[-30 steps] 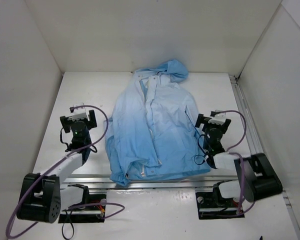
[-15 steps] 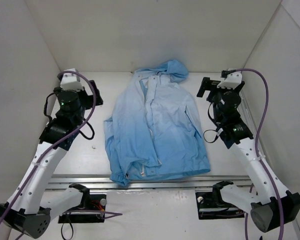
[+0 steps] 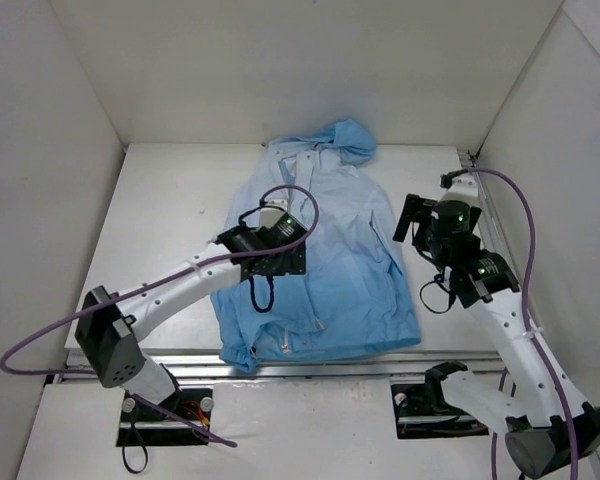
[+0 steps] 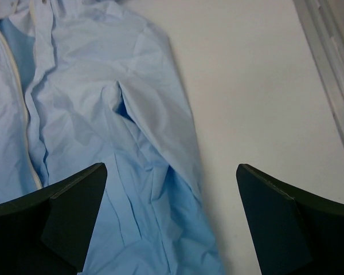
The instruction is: Zip up the jacket
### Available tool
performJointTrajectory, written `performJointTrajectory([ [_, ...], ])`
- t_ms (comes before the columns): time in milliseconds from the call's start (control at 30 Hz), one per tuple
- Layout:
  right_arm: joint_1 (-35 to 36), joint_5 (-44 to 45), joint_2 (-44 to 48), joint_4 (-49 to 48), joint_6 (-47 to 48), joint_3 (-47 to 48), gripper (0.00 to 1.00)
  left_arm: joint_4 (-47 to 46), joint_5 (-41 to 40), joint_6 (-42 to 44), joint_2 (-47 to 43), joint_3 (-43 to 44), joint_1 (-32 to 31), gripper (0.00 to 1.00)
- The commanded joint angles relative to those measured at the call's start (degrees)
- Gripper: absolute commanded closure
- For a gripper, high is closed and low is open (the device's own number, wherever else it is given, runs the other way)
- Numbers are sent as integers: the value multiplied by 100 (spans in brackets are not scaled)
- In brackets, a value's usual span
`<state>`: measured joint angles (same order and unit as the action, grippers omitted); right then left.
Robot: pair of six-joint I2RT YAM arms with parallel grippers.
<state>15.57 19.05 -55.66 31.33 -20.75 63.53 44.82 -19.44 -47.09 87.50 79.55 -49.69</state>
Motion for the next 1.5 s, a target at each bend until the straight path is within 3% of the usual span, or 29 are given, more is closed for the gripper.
performJointTrajectory([
  [0, 69, -384, 283, 479, -579, -418, 6, 221, 72, -906, 116, 316, -216, 20],
  [167, 104, -516, 907, 575, -781, -947, 6, 255, 142, -1337, 548, 395, -480, 23],
  [367, 113, -543, 987, 734, -799, -1053, 6, 159, 722, -1575, 1189, 518, -533, 33],
  [567, 95, -543, 1206, 822, -764, -1211, 6, 203, 951, -1689, 1629, 588, -638, 35],
  [1100, 121, -744, 1409, 866, -737, -1281, 6, 704, 1285, -2006, 1612, 307, -911, 46],
  [1467, 113, -753, 1356, 857, -720, -1308, 5, 484, 1496, -2076, 1700, 96, -911, 51],
])
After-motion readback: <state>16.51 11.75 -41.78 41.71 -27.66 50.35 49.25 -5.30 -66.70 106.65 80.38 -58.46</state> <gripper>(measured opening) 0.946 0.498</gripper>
